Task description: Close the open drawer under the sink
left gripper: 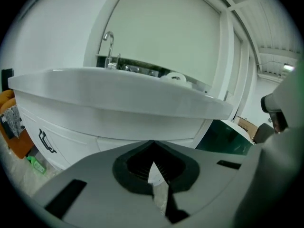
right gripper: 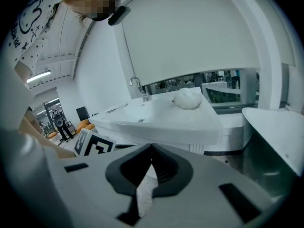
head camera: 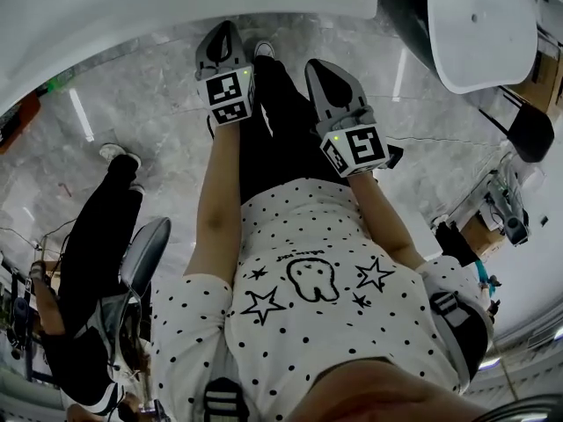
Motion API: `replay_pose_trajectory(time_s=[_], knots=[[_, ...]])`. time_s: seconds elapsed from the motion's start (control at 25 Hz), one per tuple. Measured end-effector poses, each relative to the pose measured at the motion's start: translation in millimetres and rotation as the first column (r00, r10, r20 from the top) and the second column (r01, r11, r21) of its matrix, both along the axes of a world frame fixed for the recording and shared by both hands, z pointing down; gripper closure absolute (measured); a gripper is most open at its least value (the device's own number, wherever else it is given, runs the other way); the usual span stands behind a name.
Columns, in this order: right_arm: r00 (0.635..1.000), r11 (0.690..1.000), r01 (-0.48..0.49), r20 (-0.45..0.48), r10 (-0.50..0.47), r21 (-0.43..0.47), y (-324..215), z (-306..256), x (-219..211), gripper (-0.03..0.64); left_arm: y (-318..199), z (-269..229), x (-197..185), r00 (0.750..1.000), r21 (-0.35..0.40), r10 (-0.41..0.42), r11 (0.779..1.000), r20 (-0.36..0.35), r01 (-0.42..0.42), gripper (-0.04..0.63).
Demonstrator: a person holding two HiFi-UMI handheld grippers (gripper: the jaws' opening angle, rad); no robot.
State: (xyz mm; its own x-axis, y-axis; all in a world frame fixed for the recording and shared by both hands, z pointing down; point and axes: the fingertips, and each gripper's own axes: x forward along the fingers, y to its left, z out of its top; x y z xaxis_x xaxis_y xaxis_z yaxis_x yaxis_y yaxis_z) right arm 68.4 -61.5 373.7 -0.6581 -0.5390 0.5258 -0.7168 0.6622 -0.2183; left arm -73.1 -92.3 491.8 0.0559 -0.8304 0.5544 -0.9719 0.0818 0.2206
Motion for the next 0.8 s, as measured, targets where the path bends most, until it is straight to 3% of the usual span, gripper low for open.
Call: replay_pose_trajectory(time_s=[0.52, 0.8], knots=[[0.999, 0.997, 0.031, 0.039, -0.034, 0.064, 19, -44, -17, 0.603, 15, -90, -3, 1.000, 0.111, 0.024, 0.994, -0.001, -0.024, 0.591], [0.998, 0.992, 0.036, 0.041, -0.041, 0.117, 40, -94, -18, 0.603, 39, -169, -4, 1.000, 0.187, 0.024, 0.982, 0.005, -0.024, 0.591]])
